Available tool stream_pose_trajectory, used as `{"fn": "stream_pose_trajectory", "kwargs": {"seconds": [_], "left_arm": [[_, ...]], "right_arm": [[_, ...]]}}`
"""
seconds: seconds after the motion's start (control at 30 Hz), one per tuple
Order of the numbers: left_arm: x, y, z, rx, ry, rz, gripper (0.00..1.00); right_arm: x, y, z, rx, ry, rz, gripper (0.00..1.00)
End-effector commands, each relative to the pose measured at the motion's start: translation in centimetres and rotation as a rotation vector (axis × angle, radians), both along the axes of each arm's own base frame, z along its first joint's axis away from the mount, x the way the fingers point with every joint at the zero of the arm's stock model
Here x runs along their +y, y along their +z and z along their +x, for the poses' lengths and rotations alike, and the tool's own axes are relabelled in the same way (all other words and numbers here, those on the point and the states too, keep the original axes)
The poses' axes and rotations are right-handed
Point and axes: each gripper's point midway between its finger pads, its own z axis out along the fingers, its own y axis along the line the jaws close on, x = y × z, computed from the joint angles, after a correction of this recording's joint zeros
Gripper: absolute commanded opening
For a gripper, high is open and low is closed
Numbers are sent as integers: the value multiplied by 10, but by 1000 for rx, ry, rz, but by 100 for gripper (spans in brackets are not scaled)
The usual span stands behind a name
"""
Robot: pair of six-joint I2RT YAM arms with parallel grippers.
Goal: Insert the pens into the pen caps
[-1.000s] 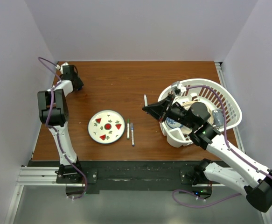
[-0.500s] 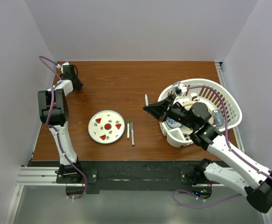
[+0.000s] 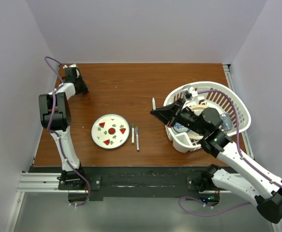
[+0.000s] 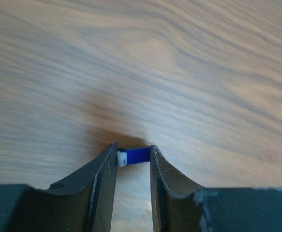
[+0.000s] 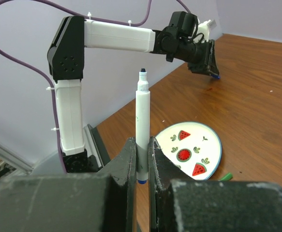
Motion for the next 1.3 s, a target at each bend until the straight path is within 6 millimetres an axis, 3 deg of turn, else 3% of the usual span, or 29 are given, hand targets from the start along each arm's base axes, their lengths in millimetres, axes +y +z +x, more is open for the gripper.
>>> {"fn": "stream_pose_trajectory", "kwargs": {"seconds": [0.0, 0.13, 0.2, 0.23, 0.27, 0.37, 0.63, 0.7, 0.87, 0.97, 1.03, 1.23, 1.27], "left_arm": [[-38, 32, -10, -47, -207, -97, 15], [-80, 33, -24, -43, -419, -238, 15], [-96, 14, -35, 32, -503, -278, 16], [-103, 20, -31, 34, -543, -284, 16], [-112, 8, -45, 113, -567, -304, 17], [-117, -6, -60, 186, -619, -296, 18], [-79, 4, -66, 260, -599, -144, 17], [-74, -2, -74, 316, -613, -119, 19], [-58, 0, -75, 359, -577, -48, 43], [-55, 16, -68, 317, -543, -30, 61], [-50, 24, -63, 297, -499, -21, 65], [-23, 64, -45, 181, -172, -17, 66], [-22, 84, -45, 121, -126, -29, 66]], "right_arm": [[-7, 22, -1, -46, -26, 36, 0], [-7, 24, -5, -36, -13, 54, 0], [-8, 24, -7, -35, -11, 58, 0], [-8, 24, -7, -32, -12, 60, 0], [-8, 24, -7, -32, -12, 59, 0], [-8, 25, -8, -26, -6, 62, 0], [-6, 26, -9, -19, 3, 65, 0], [-6, 26, -8, -20, 4, 66, 0], [-5, 25, -7, -19, 4, 52, 0], [-6, 24, -7, -20, -1, 40, 0], [-8, 25, -7, -26, -12, 35, 0], [-11, 27, -7, -34, -23, 38, 0], [-11, 27, -8, -35, -21, 39, 0]]}}
